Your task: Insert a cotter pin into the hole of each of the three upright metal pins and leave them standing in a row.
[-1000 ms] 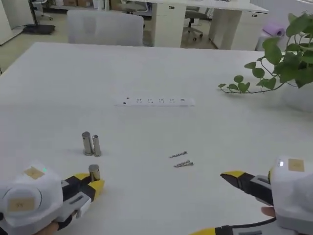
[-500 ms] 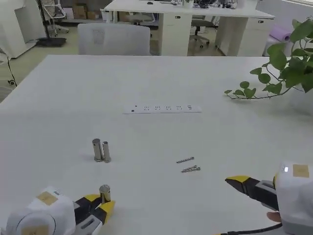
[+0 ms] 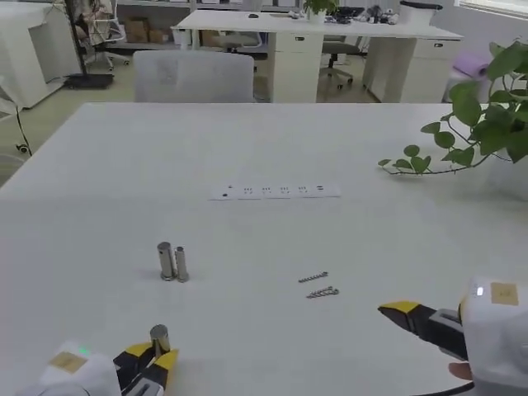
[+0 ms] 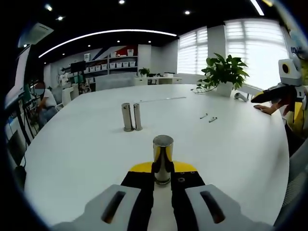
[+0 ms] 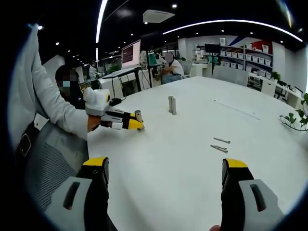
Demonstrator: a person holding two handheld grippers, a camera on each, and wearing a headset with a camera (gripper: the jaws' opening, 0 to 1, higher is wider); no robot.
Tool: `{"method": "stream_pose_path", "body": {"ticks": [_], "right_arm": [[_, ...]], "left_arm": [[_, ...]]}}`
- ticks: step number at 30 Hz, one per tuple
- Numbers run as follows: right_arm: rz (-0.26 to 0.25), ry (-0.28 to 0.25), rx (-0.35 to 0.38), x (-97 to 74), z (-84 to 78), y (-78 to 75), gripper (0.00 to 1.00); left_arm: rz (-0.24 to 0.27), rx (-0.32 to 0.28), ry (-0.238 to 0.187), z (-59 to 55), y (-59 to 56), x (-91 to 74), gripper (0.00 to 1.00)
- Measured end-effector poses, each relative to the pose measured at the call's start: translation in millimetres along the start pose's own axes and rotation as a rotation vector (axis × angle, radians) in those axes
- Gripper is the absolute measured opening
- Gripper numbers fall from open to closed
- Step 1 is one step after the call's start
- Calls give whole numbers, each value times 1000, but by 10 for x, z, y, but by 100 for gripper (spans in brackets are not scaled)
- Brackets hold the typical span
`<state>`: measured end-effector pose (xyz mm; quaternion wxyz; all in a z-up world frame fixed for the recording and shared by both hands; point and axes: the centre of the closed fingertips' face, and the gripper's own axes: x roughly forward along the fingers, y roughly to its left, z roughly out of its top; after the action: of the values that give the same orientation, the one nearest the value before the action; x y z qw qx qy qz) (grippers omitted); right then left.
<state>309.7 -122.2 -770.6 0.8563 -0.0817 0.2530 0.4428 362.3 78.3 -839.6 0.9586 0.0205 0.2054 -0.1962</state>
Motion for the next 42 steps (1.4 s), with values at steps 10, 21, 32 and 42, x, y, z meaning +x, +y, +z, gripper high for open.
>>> {"method": "stream_pose_path", "body": {"ticks": [10,21,32,42], "right_arm": [[-3,-2,4,-1,-9,-10,99],[-3,-7,5,0,-2,-7,99],[-2,-8,-1,-7,9,-16,99],[5,1,-3,3,-18,-11,100]], "left_arm": [[0,-4,-8,-57,-49,0,10],[-29,-17,-38,-48,-46,-3,13],[-81,7,-26,-11,-34,-5,24],[-204,43,-29,129,-44,-108,35]]}}
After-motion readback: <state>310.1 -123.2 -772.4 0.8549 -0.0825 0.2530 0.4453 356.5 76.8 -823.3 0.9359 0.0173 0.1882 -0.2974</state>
